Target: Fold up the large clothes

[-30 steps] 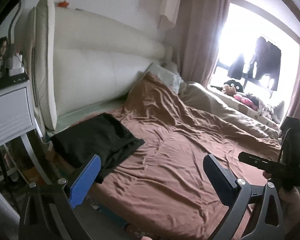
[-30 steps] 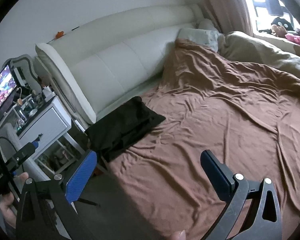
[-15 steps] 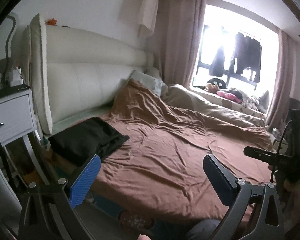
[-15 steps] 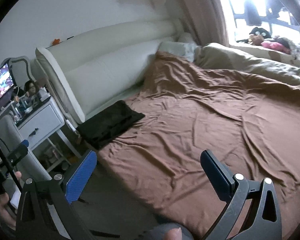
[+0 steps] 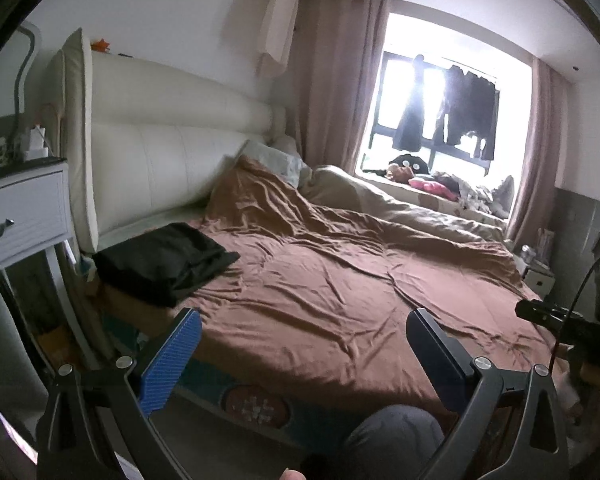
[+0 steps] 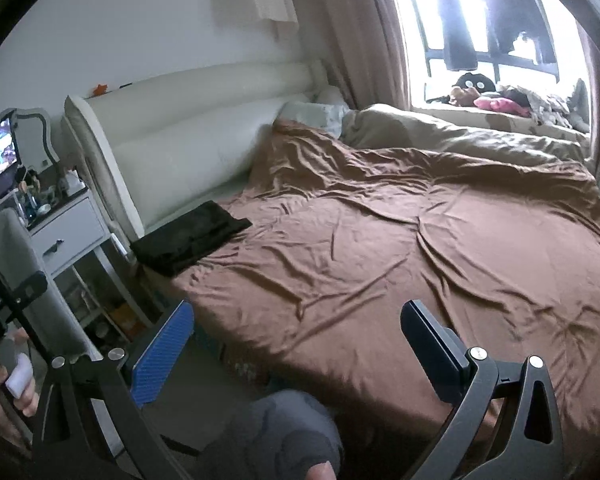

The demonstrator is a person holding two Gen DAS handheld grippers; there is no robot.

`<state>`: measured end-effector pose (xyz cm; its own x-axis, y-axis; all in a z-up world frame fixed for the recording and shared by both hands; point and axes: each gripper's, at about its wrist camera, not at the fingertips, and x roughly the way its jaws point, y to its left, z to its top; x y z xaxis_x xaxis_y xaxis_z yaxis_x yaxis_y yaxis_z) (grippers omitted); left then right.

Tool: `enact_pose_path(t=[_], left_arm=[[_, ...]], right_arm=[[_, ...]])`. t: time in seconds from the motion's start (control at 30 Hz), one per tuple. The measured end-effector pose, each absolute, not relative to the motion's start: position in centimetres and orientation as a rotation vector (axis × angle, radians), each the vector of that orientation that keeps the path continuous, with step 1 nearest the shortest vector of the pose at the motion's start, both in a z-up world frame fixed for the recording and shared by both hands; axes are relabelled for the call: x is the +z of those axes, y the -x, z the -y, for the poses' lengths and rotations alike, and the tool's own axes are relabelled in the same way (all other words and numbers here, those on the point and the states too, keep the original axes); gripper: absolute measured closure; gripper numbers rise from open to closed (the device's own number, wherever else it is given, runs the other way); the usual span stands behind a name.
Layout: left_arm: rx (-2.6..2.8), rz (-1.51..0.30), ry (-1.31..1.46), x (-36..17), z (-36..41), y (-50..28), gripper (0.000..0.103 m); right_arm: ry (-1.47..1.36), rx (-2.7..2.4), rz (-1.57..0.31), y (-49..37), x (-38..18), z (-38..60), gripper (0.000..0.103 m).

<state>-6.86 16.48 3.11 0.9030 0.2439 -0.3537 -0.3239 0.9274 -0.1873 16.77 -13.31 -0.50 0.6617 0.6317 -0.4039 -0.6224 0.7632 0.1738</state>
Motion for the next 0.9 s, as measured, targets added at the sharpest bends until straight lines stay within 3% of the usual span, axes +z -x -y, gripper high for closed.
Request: enact_pose_path(t=[0.3, 0.9], left_arm=[[0.263, -0.351, 0.222, 1.6, -14.0, 8.9, 0.0], [0.26, -0.359, 0.188, 1.2, -11.6, 8.6, 0.0]], right_arm=[[-0.023, 0.682, -0.453, -12.1, -3.1, 15.1, 0.0], [-0.076, 0.666, -0.448, -11.6, -4.8, 17.1, 0.0]])
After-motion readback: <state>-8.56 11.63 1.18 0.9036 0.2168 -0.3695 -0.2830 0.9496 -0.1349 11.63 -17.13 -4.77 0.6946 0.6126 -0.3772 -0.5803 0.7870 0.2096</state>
